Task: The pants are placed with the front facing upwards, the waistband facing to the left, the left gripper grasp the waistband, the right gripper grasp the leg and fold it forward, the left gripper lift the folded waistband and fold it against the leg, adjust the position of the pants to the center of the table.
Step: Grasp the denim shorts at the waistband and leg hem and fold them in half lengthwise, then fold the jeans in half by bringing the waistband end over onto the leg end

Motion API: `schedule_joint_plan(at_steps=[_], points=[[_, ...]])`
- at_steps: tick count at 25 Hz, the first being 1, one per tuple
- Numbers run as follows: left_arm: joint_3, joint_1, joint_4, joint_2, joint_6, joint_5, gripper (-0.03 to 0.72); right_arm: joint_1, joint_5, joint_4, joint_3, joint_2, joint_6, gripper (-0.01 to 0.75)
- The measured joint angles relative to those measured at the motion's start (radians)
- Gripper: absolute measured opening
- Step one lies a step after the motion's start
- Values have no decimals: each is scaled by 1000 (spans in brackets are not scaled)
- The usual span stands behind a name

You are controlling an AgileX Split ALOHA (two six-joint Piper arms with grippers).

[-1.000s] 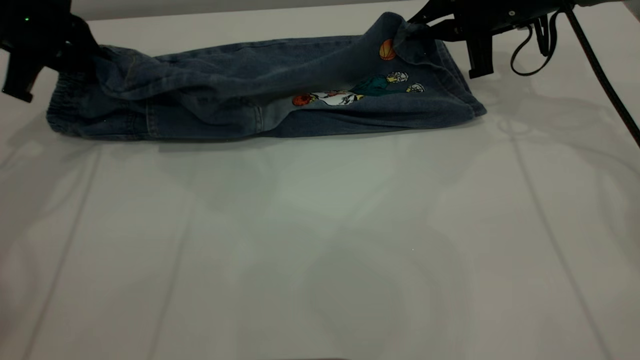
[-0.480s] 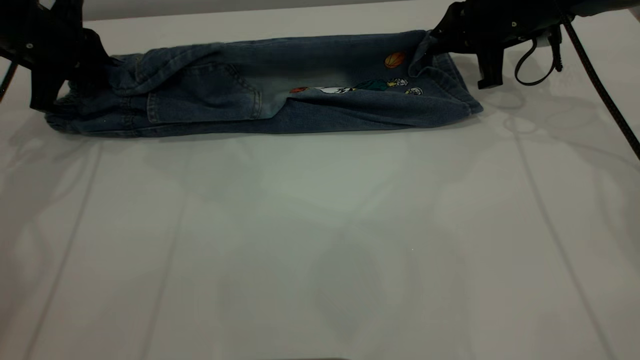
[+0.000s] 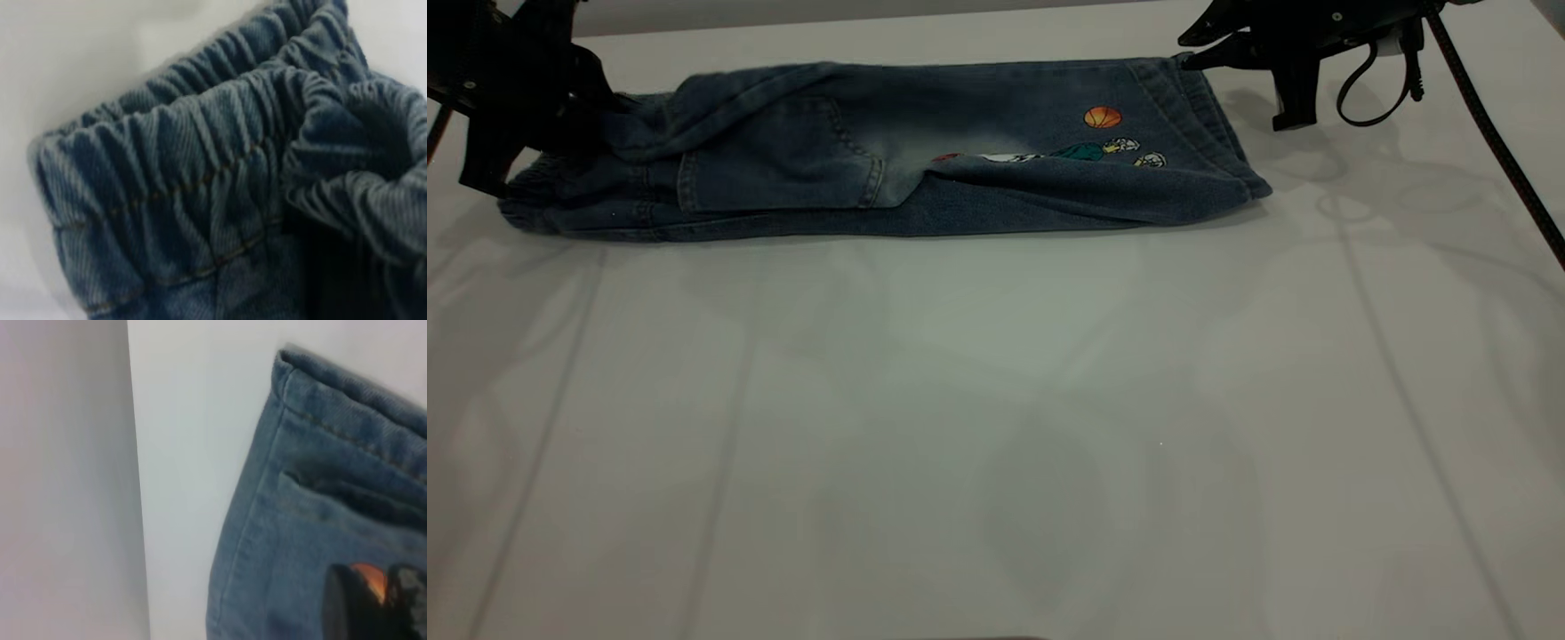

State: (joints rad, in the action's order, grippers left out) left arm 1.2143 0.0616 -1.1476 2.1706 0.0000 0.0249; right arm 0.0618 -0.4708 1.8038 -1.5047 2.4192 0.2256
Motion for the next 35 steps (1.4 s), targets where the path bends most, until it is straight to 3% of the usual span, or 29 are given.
schedule_joint_plan(at_steps=[5, 9, 17, 22, 26, 30, 35], points=[[0, 0, -1, 0, 41, 12, 432, 0, -41, 0, 0, 0, 59, 161], [0, 0, -2, -1, 153, 39, 503, 0, -99, 0, 0, 0, 177, 253], [0, 1, -1, -88, 606, 78, 517, 0, -228, -1, 0, 0, 408, 366], [0, 1, -41, -124, 632, -15, 517, 0, -318, -3, 0, 0, 461, 372], [0, 1, -124, -124, 651, -25, 517, 0, -392, -5, 0, 0, 491, 372], [0, 7, -96, -124, 729, 88, 517, 0, -472, -8, 0, 0, 553, 372], [0, 46, 50, -125, 710, 254, 517, 0, -481, -9, 0, 0, 573, 372]])
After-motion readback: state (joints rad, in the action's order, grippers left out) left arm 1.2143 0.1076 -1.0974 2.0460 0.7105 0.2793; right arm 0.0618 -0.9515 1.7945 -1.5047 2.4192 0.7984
